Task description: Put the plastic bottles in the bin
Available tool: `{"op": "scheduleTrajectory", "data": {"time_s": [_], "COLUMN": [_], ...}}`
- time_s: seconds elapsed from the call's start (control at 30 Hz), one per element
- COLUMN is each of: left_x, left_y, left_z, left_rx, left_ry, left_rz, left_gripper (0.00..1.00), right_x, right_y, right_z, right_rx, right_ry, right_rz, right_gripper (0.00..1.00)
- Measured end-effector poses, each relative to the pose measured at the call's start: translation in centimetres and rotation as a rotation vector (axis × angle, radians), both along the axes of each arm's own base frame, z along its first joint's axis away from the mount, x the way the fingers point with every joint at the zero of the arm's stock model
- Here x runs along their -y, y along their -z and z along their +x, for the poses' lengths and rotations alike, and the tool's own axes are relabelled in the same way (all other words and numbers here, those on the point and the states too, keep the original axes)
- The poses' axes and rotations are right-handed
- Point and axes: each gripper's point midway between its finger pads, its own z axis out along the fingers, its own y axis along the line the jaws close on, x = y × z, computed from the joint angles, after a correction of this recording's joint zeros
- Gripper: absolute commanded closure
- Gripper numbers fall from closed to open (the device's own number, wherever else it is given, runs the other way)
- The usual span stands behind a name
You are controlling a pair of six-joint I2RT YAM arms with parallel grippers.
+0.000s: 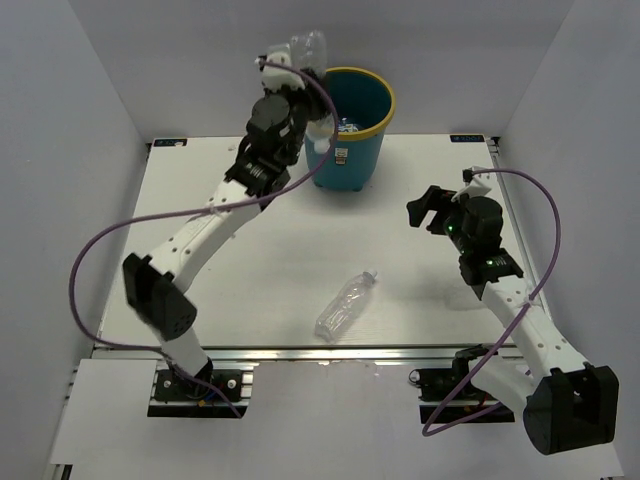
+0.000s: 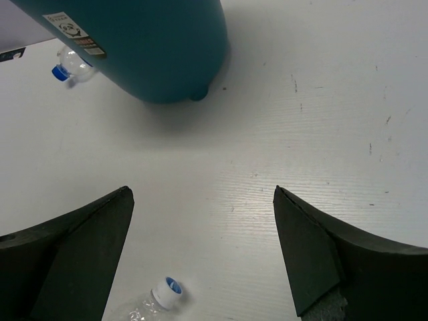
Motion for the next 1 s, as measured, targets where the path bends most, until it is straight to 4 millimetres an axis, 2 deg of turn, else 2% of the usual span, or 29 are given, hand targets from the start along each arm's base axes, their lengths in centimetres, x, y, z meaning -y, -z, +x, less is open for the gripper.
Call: {"op": "scheduleTrajectory", "data": {"time_s": [0.07,0.13,0.17,0.23,0.27,0.3,0.4,0.47,0.5,0.57,0.63,0.73,0.87,0.93,1.0], "left_x": [0.9,2.1,2.9,4.3,4.9,5.5,6.6,6.8,6.9,6.9,6.5,4.7,0.8,-2.5,-6.6], "left_y": [-2.6,-3.8,-4.8,-4.8,-4.0,-2.4,3.5,6.2,6.9,6.4,4.5,1.5,-3.1,-3.6,-1.6], "left_z": [2.0,4.5,6.0,8.8,9.9,10.9,12.8,13.4,13.5,13.4,12.5,9.7,4.0,0.0,-4.4], "left_rx": [0.078,0.128,0.166,0.212,0.222,0.209,0.118,0.063,0.041,0.032,0.046,0.045,0.042,0.032,-0.009], "left_ry": [-0.029,-0.065,-0.076,-0.101,-0.109,-0.114,-0.105,-0.098,-0.093,-0.075,-0.059,-0.045,-0.039,-0.06,-0.108], "left_rz": [-0.04,-0.067,-0.088,-0.102,-0.103,-0.088,-0.022,0.016,0.031,0.041,0.031,0.039,0.067,0.071,0.072], "left_gripper": [0.59,0.5,0.4,0.17,0.1,0.02,0.02,0.02,0.02,0.02,0.02,0.02,0.02,0.02,0.02], "right_x": [-0.3,-1.1,-1.6,-2.5,-2.9,-3.2,-4.1,-5.0,-5.5,-6.8,-8.2,-10.4,-14.1,-17.2,-19.7], "right_y": [0.2,0.4,0.5,0.5,0.4,0.3,-0.3,-0.8,-0.9,-0.4,-0.2,-0.8,-2.9,-2.8,-1.2], "right_z": [-0.2,-0.7,-1.0,-1.7,-2.1,-2.4,-3.4,-4.3,-4.8,-6.2,-7.7,-9.5,-9.1,-9.7,-10.6], "right_rx": [0.006,0.019,0.03,0.054,0.068,0.079,0.126,0.169,0.194,0.206,0.252,0.328,0.399,0.417,0.41], "right_ry": [-0.021,-0.07,-0.104,-0.17,-0.203,-0.228,-0.317,-0.408,-0.47,-0.612,-0.784,-1.028,-1.209,-1.327,-1.451], "right_rz": [0.006,0.016,0.02,0.027,0.024,0.022,-0.004,-0.042,-0.079,-0.165,-0.285,-0.426,-0.586,-0.678,-0.782], "right_gripper": [0.11,0.11,0.11,0.11,0.11,0.11,0.11,0.11,0.11,0.11,0.11,0.11,0.11,0.11,0.11]}}
